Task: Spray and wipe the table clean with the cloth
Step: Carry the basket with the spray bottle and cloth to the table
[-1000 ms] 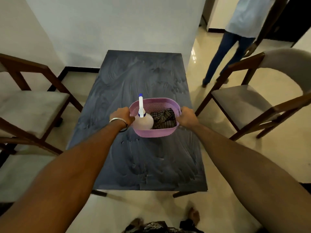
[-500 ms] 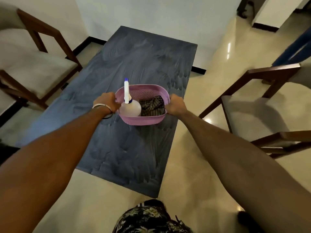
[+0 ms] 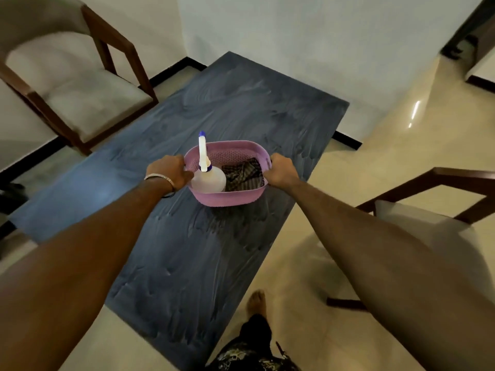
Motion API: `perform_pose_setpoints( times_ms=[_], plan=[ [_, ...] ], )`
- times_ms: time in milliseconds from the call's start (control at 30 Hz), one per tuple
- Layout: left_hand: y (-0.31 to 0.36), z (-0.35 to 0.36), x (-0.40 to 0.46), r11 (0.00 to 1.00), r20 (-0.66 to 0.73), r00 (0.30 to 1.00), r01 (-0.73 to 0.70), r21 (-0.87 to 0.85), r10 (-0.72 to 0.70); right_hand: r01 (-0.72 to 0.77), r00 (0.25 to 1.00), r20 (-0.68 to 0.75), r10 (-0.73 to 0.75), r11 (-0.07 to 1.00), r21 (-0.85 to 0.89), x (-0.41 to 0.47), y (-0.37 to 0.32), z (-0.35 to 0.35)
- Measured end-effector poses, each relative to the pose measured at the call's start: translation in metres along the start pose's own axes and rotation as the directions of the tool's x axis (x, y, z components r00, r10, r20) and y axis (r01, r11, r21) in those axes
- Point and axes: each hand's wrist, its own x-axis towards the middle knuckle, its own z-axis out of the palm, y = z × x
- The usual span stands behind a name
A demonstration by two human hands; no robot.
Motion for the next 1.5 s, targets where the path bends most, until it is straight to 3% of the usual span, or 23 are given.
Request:
perform_pose_setpoints(
  times_ms=[567,1000,1133,1500],
  plan=[
    [-0.012,-0.031,0.068,0.938,-0.093,0.939,0.315,-0.145,-0.33,0.331,0.933,0.169,-0.316,0.941,-0.069,0.167,-0.081,-0.041],
    [-0.022,-0.03,0.127,0.722,-0.068,0.727,0.658,-0.215,-0.683,0.591,0.759,0.354,-0.547,0.807,-0.019,0.303,-0.156,-0.012],
    [-0.024,-0.029,0.151,0.682,-0.074,0.687,0.693,-0.234,-0.723,0.605,0.736,0.375,-0.564,0.796,0.008,0.334,-0.168,-0.005],
    [-0.04,-0.019,0.2,0.673,-0.044,0.683,0.704,-0.229,-0.729,0.589,0.732,0.406,-0.547,0.808,0.027,0.388,-0.181,0.013]
  ],
)
